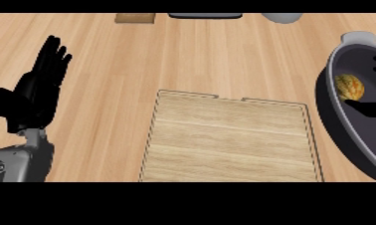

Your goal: Pick the squash from the tray and place it in the pot

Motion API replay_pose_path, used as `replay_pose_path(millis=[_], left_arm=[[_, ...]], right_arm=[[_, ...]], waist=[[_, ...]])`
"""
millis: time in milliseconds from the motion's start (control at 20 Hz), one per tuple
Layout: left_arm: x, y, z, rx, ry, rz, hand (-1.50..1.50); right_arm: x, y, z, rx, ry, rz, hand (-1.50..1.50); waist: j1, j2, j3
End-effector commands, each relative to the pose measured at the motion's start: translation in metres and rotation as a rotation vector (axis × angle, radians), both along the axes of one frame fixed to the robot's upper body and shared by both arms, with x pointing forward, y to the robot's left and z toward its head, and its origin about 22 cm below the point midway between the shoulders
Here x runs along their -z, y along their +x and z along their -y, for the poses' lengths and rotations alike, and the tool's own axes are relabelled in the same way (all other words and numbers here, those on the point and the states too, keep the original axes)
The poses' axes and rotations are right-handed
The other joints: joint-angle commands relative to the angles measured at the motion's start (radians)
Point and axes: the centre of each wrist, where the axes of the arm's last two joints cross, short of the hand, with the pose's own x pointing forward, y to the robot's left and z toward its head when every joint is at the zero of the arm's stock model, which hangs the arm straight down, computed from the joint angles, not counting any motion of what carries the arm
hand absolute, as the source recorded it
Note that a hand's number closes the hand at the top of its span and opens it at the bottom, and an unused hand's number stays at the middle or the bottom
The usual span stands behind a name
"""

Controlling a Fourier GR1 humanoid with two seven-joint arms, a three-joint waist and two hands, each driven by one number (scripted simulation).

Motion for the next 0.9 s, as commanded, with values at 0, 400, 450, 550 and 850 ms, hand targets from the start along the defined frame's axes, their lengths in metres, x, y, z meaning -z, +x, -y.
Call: replay_pose_path(millis=[0, 400, 450, 550, 850], left_arm=[[0.001, -0.002, 0.005, -0.003, -0.021, -0.007, 0.00], [-0.002, 0.003, 0.009, -0.018, -0.007, 0.003, 0.00], [0.014, -0.002, 0.008, -0.019, -0.022, -0.013, 0.00], [0.022, -0.011, -0.001, -0.015, -0.009, 0.006, 0.00], [-0.016, 0.011, 0.011, -0.016, 0.001, -0.014, 0.00]], right_arm=[[0.000, 0.006, 0.008, -0.058, 0.222, 0.153, -1.50], [-0.005, -0.028, 0.065, 0.000, 0.445, 0.295, -1.50], [-0.011, -0.027, 0.065, -0.019, 0.463, 0.313, -1.50], [-0.025, -0.053, 0.094, 0.003, 0.433, 0.308, -1.50], [-0.019, -0.110, 0.142, -0.006, 0.480, 0.302, -1.50]], waist=[[-0.005, -0.002, 0.001], [-0.015, -0.002, 0.000], [-0.016, -0.003, -0.001], [-0.014, -0.003, -0.001], [-0.014, -0.001, 0.001]])
